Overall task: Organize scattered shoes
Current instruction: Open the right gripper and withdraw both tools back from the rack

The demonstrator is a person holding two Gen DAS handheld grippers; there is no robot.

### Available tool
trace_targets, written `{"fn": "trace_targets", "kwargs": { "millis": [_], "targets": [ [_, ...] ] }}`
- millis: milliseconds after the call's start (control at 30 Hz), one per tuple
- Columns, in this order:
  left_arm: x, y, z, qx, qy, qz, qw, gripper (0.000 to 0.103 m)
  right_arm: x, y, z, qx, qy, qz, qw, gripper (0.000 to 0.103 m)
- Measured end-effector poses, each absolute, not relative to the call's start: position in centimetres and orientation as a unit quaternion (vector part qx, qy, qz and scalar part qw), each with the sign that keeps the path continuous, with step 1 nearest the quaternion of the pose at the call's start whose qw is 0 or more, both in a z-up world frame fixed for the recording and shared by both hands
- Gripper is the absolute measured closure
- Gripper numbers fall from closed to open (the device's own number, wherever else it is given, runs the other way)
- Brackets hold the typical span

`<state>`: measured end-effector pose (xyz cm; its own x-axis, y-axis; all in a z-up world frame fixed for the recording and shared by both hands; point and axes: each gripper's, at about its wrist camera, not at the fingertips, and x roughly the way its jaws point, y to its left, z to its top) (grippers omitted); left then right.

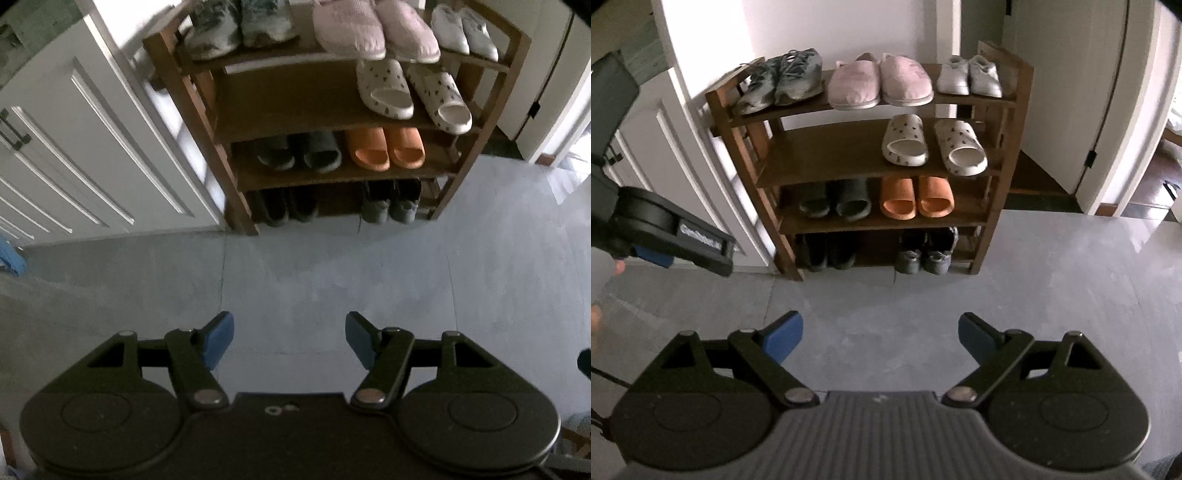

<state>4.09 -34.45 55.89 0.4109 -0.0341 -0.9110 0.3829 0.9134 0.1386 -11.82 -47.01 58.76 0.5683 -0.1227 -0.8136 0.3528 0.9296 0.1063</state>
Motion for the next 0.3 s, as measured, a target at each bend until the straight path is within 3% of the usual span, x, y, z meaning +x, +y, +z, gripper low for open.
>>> {"fn": "trace_targets", "kwargs": {
  "millis": [300],
  "targets": [
    [3.9,-34.6,57.4,0.165,0.495,-0.133,0.843,0.036,-12.3,-47.0,59.6,0.138,0.442,-0.156,0.873,0.010]
  ]
}}
